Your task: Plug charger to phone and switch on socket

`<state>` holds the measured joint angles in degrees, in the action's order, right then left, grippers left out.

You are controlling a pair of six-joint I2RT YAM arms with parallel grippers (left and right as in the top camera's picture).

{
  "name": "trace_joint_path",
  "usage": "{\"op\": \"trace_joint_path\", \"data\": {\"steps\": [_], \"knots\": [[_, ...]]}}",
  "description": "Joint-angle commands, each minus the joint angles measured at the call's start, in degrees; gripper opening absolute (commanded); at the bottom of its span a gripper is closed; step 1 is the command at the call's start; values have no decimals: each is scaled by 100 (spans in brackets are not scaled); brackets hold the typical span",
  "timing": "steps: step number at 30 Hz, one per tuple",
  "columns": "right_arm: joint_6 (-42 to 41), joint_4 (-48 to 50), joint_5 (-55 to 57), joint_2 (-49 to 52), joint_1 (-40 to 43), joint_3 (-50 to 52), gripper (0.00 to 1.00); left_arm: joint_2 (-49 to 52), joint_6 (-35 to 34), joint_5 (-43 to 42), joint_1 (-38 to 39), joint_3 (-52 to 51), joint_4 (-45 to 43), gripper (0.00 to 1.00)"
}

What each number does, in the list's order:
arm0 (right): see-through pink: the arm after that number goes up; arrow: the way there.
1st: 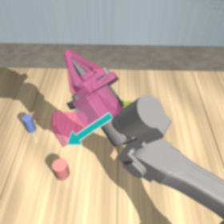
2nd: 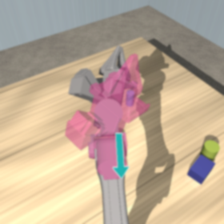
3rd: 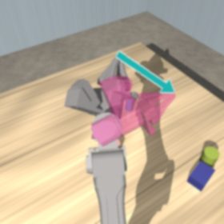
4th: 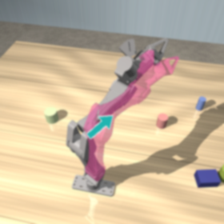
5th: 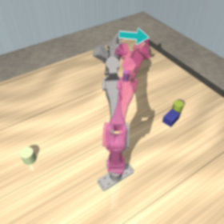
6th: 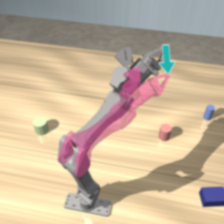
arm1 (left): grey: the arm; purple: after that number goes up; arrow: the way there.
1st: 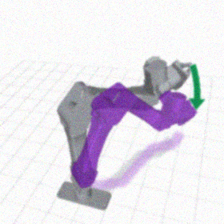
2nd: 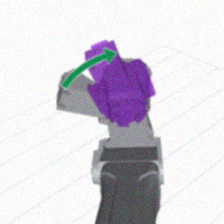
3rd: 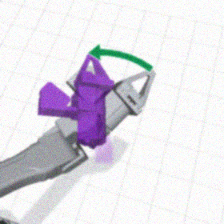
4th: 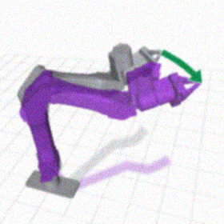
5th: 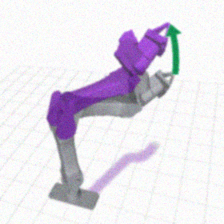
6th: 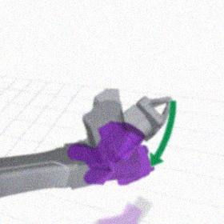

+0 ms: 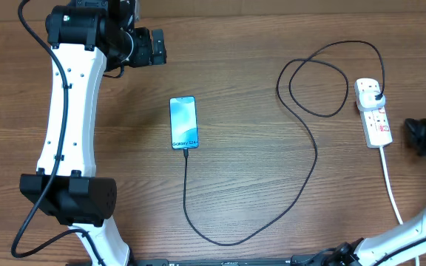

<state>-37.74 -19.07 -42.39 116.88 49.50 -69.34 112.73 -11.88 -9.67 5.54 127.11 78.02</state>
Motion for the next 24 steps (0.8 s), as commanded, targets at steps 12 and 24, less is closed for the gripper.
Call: {"op": "trace_joint_path", "data": {"steps": [12,24], "knots": [[1440,-1364,-1276,-3289,-994,-160,4,11,7,-42,11,-33,-7,99],[2026,-3755,1753,-5423,-4170,-160,11,11,7,-42,11,-33,-7,100]]}}
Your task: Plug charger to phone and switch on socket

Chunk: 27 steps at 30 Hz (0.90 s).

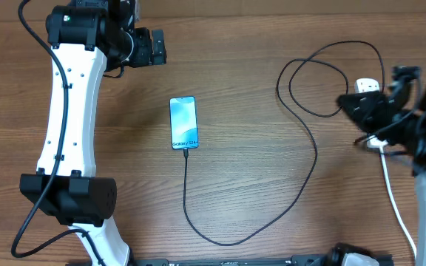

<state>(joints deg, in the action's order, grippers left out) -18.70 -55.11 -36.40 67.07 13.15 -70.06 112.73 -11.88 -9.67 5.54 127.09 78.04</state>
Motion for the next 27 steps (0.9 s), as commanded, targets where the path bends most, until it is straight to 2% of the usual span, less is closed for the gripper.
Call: {"op": "trace_joint_path", "data": {"steps": [1,2,4,5,14,22,27], "knots": [[122,-284,1445,-643,-802,-87,16,11,9,-42,11,-31,-9,99],[120,-369,1572,-767,-946,-87,19,11,7,-42,11,-31,-9,99],[118,-623,1805,-1084,-1252,-87,36,11,7,-42,11,-31,-9,100],[114,-824,1853,-1357,-1394,-85,100,11,7,-42,11,-31,-11,100],[107,-981,1843,-1593,-1401,-83,100,11,7,-42,11,-31,-9,100],[179,-935,2378,-1582,-1412,-63,100,11,7,-42,11,-31,-9,100],[1049,-332,2393,-1871,-1268,302,100,11,7,-42,11,-31,-9,100]]}}
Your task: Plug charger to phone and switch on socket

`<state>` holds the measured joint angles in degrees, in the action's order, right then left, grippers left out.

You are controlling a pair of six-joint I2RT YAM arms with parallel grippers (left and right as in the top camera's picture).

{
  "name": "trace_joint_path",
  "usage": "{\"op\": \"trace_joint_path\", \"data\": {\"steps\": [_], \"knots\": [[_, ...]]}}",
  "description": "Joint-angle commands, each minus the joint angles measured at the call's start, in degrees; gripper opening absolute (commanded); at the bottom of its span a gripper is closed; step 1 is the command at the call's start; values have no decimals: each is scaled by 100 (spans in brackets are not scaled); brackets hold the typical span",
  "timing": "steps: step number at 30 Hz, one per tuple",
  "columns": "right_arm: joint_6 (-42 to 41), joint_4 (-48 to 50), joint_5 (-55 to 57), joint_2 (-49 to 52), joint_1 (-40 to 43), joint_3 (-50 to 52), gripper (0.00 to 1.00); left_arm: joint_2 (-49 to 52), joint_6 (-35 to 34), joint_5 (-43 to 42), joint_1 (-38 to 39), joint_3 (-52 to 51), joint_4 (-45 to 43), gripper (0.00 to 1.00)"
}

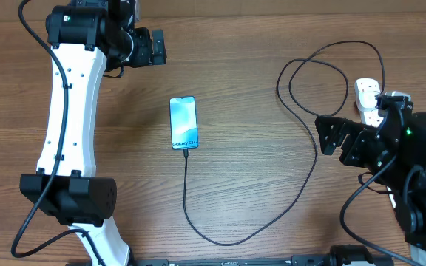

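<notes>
The phone (184, 123) lies face up mid-table with its screen lit. The black charger cable (313, 151) is plugged into the phone's near end, runs toward the front edge, then curves up and loops to the plug in the white socket strip (366, 91) at the right. My right arm covers the lower part of the strip, so its switch is hidden. My right gripper (341, 144) hovers just left of the strip with its fingers apart and nothing between them. My left gripper (156, 48) is held high at the back left, far from the phone.
The strip's white lead runs toward the front right under my right arm. The cable's double loop (318, 83) lies behind the right gripper. My left arm's white links stand along the left side.
My right arm has shifted forward and left. Its gripper was at the socket strip and now sits left of it and nearer the front. Phone, cable and left arm have not moved.
At first my right arm was off at the right edge, with the strip fully exposed and the cable plugged into the phone. Then its gripper was over the strip. Now it has come away to the left.
</notes>
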<state>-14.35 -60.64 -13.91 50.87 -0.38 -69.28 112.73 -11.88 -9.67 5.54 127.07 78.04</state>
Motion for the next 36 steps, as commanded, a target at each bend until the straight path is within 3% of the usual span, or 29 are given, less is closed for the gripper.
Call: {"op": "trace_joint_path", "data": {"steps": [1,17,26,36], "knots": [[844,542,146,-476,122,503,100,11,9,-39,11,-28,-9,100],[885,4409,297,-3646,70,4857,100,11,7,-42,11,-28,-9,100],[881,5226,726,-4457,-229,6070,100,11,7,-39,0,-28,-9,100],[839,5287,632,-5023,-258,6671,100,11,7,-39,11,-28,-9,100]]}}
